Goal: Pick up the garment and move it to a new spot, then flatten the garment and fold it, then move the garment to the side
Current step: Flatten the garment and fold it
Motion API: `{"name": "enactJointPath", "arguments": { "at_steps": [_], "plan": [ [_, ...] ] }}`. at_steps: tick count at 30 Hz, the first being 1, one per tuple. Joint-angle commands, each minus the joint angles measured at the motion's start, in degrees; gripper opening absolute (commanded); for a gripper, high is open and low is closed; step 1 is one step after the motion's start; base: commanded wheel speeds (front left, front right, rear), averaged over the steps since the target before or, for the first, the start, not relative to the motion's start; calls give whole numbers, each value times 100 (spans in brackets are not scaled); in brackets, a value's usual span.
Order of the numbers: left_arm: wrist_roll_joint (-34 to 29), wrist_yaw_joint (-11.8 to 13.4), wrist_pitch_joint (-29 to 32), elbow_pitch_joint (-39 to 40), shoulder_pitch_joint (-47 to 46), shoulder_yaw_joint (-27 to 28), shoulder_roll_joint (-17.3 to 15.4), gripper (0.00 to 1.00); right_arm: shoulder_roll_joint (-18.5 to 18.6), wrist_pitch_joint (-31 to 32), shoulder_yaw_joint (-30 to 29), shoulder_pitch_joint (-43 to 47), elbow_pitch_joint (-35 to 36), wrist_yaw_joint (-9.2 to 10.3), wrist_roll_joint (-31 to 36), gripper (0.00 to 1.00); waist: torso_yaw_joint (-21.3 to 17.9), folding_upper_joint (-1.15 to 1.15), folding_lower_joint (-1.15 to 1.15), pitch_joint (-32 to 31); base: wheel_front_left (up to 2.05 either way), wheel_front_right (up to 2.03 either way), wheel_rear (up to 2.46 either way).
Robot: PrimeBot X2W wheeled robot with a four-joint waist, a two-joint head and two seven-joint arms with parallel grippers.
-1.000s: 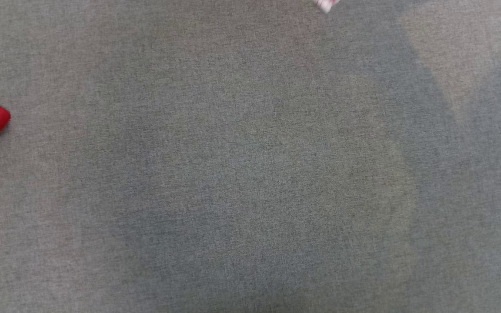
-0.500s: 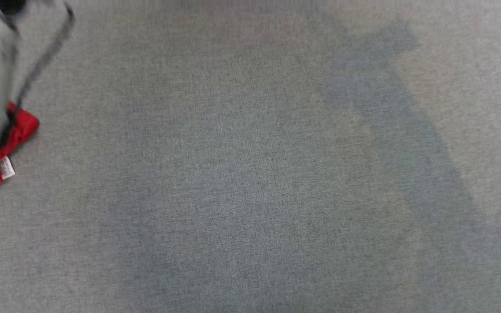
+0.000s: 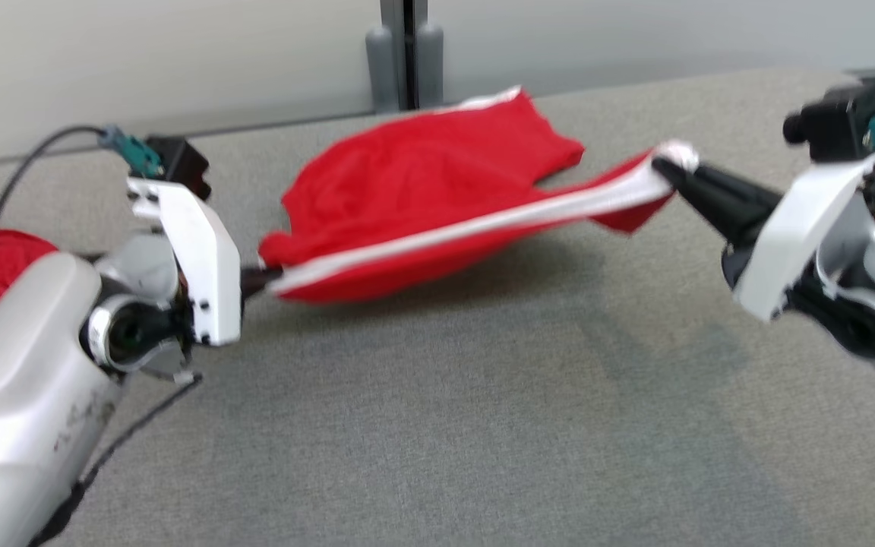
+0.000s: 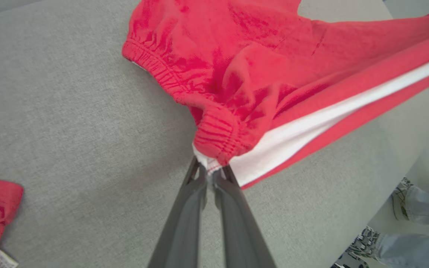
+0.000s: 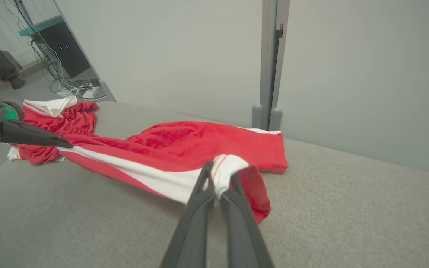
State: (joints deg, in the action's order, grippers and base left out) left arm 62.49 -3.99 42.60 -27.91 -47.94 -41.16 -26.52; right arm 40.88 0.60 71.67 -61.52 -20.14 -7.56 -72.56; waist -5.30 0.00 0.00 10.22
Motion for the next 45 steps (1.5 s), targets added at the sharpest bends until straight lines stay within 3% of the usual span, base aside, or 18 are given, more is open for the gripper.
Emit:
{"name": "enactJointPath", "arguments": {
  "at_steps": [1,11,14,18,23,29,39,45],
  "plan": [
    [147,168,180,200,252,-3,-90,0,183,120,14,233,137,14,-100,0,-53,0,0,-441,0,0,0],
    [1017,1472,1624,2605,1747,-121,-947,0,1347,900,-77,1384,1766,14,-654,0,-79,0,0,-773,0,0,0],
    [1117,1744,1903,3145,1847,-99,-1199,0,1551,989,-249,1465,2021,14,-661,0,-56,0,0,-629,0,0,0],
    [1222,1911,2208,3418,1647,-48,-1324,0,1559,1095,-468,1364,2042,14,-680,0,-8,0,0,-371,0,0,0],
    [1268,1948,2922,3349,751,26,-1407,0,1317,1787,-827,811,1582,15,-864,0,136,0,0,410,0,0,0],
    [1306,1942,3569,3032,-304,86,-1277,0,946,2440,-1165,-95,925,15,-991,0,347,0,0,1276,0,0,0],
    [1010,2141,4174,2329,-1677,-33,-945,0,106,2908,-1387,-1398,-275,15,-815,0,578,0,0,2251,0,0,0],
    [897,2157,4105,2001,-2043,-47,-707,0,-284,3071,-1266,-1813,-890,15,-651,0,650,0,0,2472,0,0,0]
  ]
}}
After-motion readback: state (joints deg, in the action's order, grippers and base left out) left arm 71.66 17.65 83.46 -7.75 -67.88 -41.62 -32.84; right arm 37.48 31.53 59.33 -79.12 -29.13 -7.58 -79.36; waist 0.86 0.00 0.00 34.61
